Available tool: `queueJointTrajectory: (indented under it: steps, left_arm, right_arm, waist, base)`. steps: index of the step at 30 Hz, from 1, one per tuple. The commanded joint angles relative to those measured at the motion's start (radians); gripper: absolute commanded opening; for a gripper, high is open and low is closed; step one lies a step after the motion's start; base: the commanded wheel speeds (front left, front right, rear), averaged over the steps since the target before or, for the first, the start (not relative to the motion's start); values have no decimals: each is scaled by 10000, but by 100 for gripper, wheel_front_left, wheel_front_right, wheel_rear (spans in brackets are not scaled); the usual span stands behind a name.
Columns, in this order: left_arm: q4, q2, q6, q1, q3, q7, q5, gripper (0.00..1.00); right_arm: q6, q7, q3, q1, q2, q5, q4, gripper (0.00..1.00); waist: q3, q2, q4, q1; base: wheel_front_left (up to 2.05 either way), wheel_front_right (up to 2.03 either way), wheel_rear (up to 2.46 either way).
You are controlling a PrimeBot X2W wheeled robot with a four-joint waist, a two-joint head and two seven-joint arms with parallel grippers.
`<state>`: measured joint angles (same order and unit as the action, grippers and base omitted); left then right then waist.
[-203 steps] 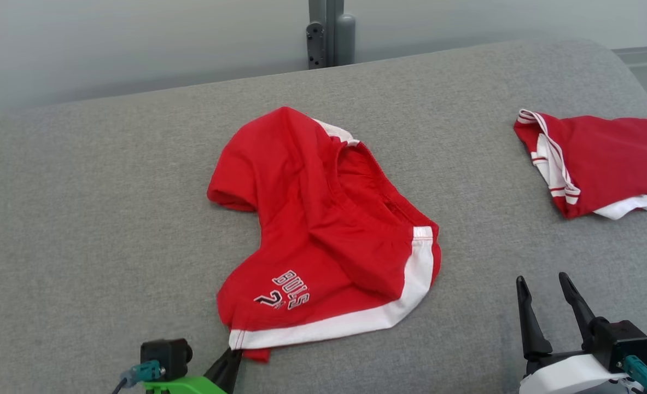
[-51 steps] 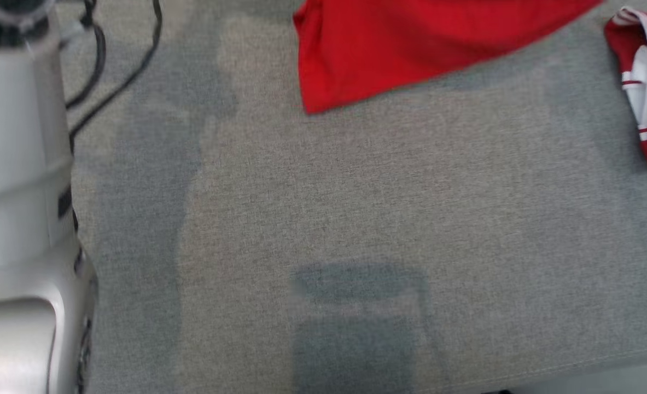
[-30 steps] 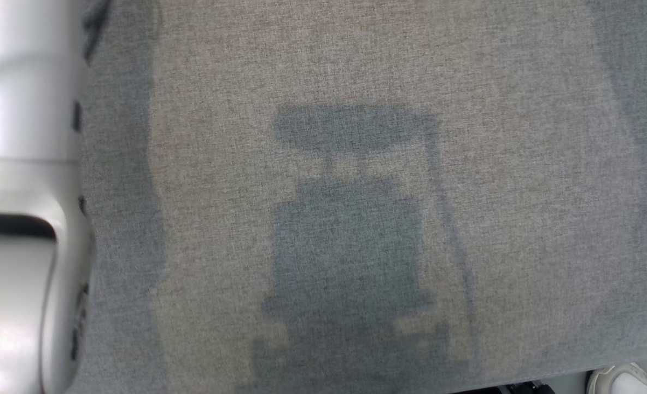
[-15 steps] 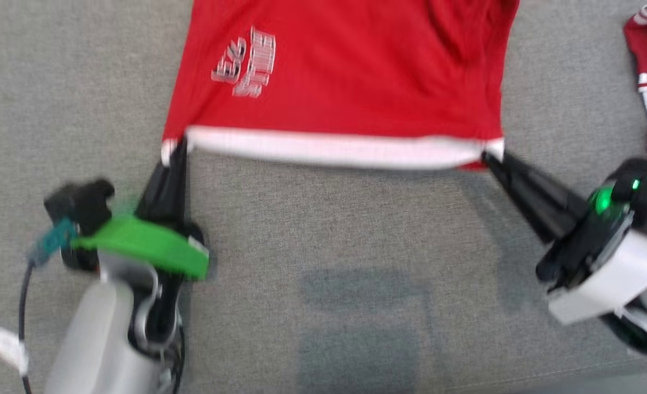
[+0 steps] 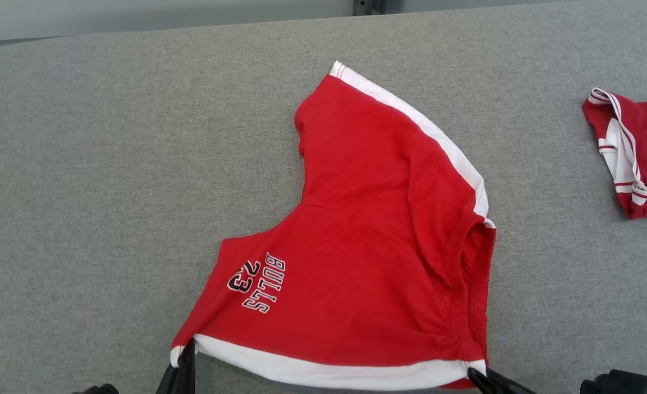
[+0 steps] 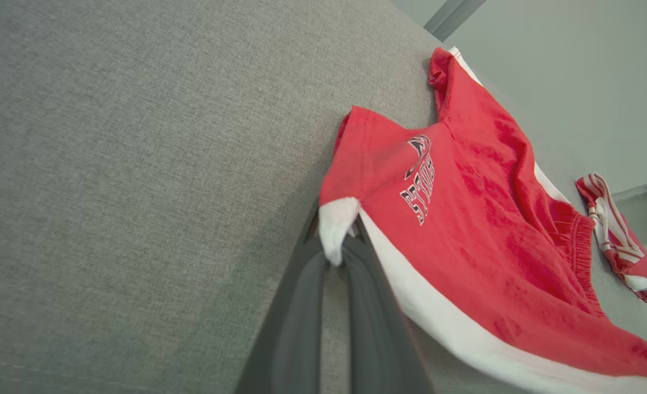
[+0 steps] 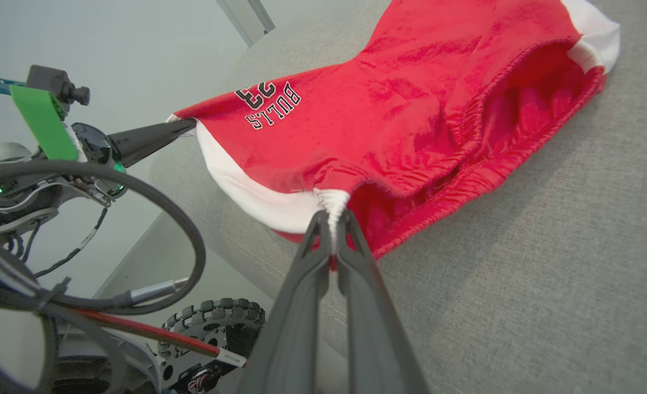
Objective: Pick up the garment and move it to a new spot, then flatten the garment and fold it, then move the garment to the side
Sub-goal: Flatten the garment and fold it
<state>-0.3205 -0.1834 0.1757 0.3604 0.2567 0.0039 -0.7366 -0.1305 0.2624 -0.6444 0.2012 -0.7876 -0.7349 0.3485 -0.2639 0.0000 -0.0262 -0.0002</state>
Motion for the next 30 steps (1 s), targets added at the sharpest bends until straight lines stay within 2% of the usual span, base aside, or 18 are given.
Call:
queueJointTrajectory:
  steps: [1, 6, 16, 24, 27, 30]
  left_arm:
    - [-261, -185, 62, -51, -28, 170, 67, 0]
    - [-947, -716, 152, -1228, 6, 1071, 368, 0]
    - [-1379, -1799, 270, -5033, -100, 3463, 866, 0]
    - [30, -2424, -19, -8553, 495, 5900, 1079, 0]
    - [873, -2400, -211, -9816, 921, 6815, 1128, 0]
    - [1816, -2124, -357, -10986, 1302, 7533, 1078, 0]
  right_arm:
    - [-2, 29, 102, -50, 108, 74, 78, 0]
    - [-2, 29, 224, -944, 779, 20, 25, 0]
    - [-2, 29, 632, -2288, 2852, -803, -210, 0]
    - [-2, 28, 820, -3214, 4447, -1367, -956, 0]
    - [-2, 28, 958, -3616, 4914, -1690, -1284, 0]
    - [-2, 28, 1110, -3865, 5176, -1926, -1666, 0]
  waist:
    - [28, 0, -115, 2]
    - [-475, 0, 255, 2]
    - [-1450, 0, 1537, 2]
    - [-2102, 0, 2761, 2]
    - [-2241, 0, 3117, 2]
    - [-2310, 0, 3345, 2]
  base:
    - [0, 0, 0]
    - [0, 0, 0]
    - [0, 0, 0]
    - [0, 0, 0]
    - [0, 0, 0]
    - [0, 0, 0]
